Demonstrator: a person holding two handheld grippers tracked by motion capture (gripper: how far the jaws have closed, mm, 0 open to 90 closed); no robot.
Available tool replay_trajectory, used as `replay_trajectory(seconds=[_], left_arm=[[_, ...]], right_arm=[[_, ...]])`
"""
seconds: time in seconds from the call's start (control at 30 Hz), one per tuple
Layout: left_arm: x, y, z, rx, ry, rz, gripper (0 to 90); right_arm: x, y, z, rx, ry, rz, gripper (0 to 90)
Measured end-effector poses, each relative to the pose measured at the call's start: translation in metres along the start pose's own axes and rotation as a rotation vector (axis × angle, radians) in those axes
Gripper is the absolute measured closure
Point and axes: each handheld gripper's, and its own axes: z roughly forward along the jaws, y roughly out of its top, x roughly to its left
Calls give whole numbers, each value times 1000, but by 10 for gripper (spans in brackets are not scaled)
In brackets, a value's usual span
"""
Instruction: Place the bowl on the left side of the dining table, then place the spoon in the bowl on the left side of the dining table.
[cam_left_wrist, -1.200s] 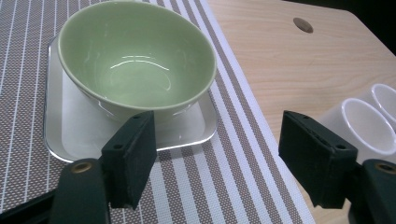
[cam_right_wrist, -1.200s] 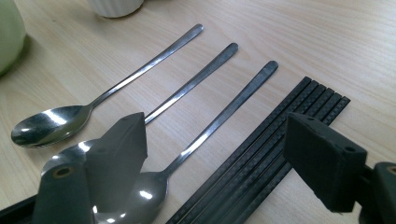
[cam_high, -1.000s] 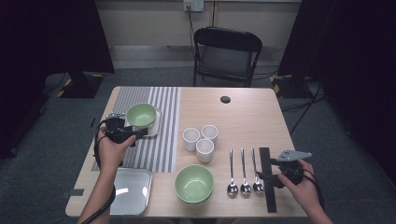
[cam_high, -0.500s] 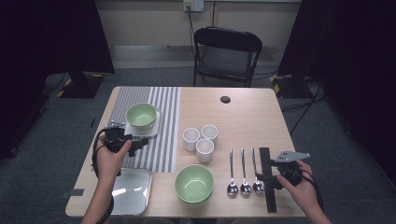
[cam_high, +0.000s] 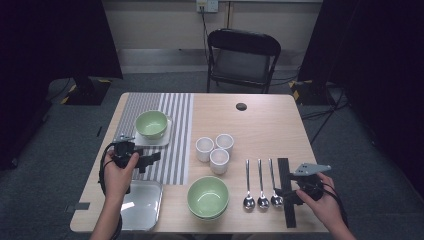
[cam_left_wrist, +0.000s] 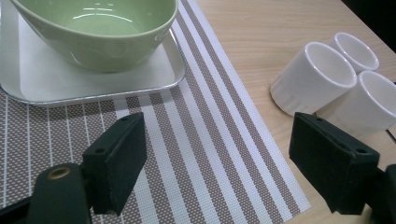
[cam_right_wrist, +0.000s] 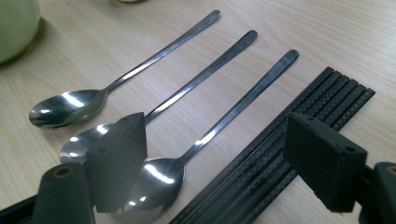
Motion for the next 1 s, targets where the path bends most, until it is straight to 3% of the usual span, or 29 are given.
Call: replay_trajectory(seconds=[0.3,0.83,1.0], left_arm=[[-5,-1,-2,3,-12,5,201],[-8,0,1,9,-26,1,202],[-8,-1,3,14,-29,-1,202]], right_arm=[[2,-13,-4,-18,30,12,211],[9,-12,-3,-27,50,-16,212],[11,-14,-1,-54,66,6,212]])
